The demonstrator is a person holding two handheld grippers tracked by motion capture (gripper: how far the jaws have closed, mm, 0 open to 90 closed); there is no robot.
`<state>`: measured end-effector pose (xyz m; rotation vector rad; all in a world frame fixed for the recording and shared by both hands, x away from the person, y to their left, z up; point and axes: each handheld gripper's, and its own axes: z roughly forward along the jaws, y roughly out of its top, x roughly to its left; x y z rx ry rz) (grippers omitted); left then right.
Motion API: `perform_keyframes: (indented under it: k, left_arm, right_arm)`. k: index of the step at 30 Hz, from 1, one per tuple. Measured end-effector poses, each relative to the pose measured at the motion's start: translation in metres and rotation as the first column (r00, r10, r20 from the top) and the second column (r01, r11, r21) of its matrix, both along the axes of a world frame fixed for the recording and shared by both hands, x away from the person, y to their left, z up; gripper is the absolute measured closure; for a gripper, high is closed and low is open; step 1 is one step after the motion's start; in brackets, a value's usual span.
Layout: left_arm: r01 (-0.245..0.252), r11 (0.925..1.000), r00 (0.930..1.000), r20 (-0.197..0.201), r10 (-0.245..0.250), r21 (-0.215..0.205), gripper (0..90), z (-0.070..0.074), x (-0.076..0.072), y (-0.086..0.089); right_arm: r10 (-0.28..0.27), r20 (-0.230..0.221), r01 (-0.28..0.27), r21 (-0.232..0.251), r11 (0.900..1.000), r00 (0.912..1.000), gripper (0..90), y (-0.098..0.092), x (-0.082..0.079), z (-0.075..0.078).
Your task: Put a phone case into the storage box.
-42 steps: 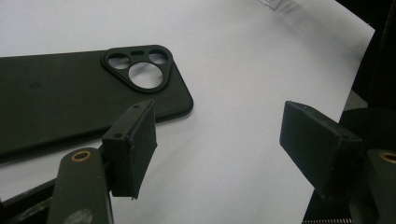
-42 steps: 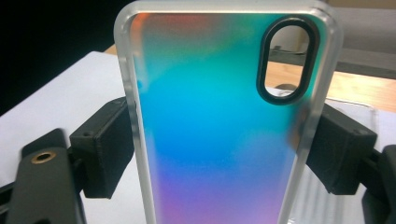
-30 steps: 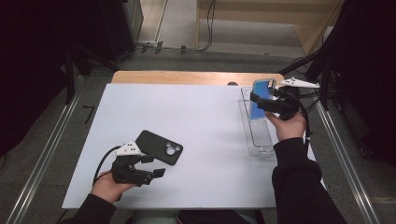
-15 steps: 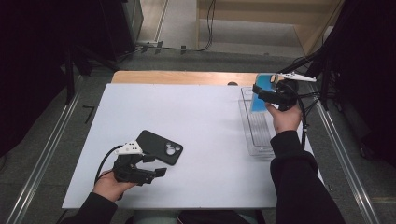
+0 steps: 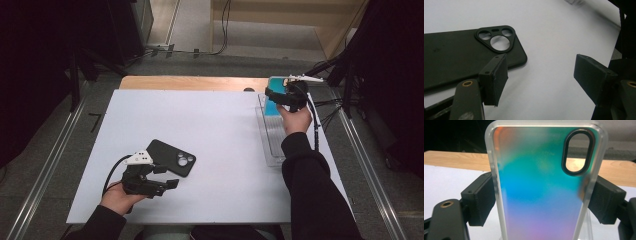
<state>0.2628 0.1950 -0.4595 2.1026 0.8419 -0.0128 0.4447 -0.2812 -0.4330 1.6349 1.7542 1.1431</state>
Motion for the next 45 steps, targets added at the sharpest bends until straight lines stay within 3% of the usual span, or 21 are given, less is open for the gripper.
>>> perform_keyframes:
  k: [6,14,18,22,25,32,45]
  left_arm:
    - [0.0,0.9999,1.0,0.005,0.0,-0.011,28.1,0.001,-0.001,0.0]
    - [0.004,0.9999,1.0,0.001,-0.004,-0.013,28.1,0.001,0.0,-0.001]
    - [0.002,1.0,1.0,0.001,-0.002,-0.008,28.1,0.001,0.0,-0.001]
    - [0.004,1.0,1.0,-0.002,-0.004,-0.003,28.1,0.0,0.0,-0.001]
    - [0.005,1.0,1.0,0.001,-0.005,-0.007,28.1,0.001,-0.001,-0.002]
    - [0.003,1.0,1.0,-0.003,-0.003,-0.01,28.1,0.0,0.0,-0.001]
    - [0.001,0.9999,1.0,0.0,-0.001,-0.015,28.1,0.001,0.0,-0.002]
  right_arm:
    - [0.002,-0.045,-0.003,-0.016,1.0,0.999,15.3,0.004,0.016,-0.012]
    - [-0.025,-0.034,0.023,-0.035,0.999,0.9991,15.2,0.007,0.026,-0.02]
    - [-0.041,-0.065,0.039,-0.031,0.999,0.9971,15.1,0.006,0.03,-0.023]
    - [-0.037,-0.068,0.035,-0.023,0.999,0.997,15.1,0.007,0.032,-0.027]
    - [-0.049,-0.053,0.046,-0.055,0.997,0.9974,15.1,0.007,0.033,-0.03]
    - [-0.049,-0.052,0.048,-0.027,0.998,0.9974,15.1,0.008,0.037,-0.03]
    - [-0.038,-0.004,0.037,-0.082,0.996,0.9993,15.1,0.013,0.036,-0.024]
